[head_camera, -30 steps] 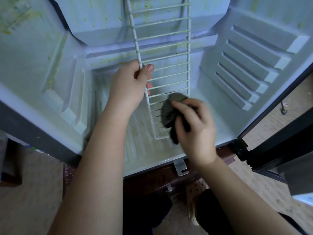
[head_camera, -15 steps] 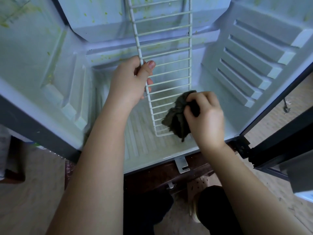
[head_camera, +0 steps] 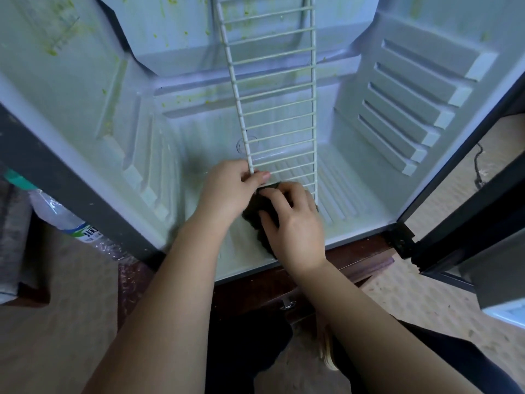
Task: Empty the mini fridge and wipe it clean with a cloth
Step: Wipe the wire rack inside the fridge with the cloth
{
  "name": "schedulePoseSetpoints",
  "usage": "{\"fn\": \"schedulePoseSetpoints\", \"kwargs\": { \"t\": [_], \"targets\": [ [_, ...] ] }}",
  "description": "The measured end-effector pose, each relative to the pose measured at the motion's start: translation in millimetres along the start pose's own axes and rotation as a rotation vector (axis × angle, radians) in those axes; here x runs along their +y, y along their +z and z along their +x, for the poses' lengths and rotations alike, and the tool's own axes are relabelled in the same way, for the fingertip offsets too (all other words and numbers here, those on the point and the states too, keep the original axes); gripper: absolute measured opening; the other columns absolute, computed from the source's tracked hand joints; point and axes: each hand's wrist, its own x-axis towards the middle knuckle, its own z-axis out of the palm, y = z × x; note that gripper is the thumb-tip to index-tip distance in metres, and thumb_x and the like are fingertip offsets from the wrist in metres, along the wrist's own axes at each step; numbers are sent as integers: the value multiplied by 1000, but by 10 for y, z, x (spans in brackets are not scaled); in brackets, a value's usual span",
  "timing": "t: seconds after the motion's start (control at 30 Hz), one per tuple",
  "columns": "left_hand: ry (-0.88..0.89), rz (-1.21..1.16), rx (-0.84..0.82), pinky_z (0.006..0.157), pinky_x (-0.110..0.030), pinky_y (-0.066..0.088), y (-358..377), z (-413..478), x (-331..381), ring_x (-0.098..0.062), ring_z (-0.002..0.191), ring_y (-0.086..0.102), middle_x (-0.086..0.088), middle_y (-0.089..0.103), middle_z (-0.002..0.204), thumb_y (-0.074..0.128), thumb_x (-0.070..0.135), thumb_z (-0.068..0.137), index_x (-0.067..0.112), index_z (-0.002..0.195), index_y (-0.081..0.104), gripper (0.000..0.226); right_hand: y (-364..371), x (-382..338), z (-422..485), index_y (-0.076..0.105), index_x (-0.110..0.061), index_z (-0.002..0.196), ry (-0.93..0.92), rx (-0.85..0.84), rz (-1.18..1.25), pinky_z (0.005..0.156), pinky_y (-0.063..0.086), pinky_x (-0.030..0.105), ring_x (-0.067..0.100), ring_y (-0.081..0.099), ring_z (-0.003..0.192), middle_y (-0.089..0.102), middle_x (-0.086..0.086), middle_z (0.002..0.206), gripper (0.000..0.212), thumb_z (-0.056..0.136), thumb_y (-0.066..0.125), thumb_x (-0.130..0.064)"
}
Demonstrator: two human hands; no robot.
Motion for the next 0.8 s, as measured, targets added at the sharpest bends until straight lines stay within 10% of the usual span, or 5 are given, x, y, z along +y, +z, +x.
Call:
{"fn": "schedulePoseSetpoints", "kwargs": {
  "t": [0.4, 0.8],
  "targets": [
    [-32, -101, -114, 46, -9, 41, 24, 116, -55, 5, 58, 66, 5, 68, 80, 61, 20, 95, 17, 79, 60, 16, -313, 537, 199, 71, -7, 96, 141, 67, 15, 65, 52, 35, 36, 61, 88, 62, 12, 98, 19, 80, 61, -3],
    [-2, -50, -73, 56, -24, 49, 44, 149, -55, -1, 64, 69, -3, 72, 81, 62, 24, 95, 1, 93, 64, 22, 93, 37, -33, 74, -12, 94, -80, -5, 22, 55, 53, 29, 26, 65, 87, 68, 6, 101, 23, 73, 68, -3]
  ]
}}
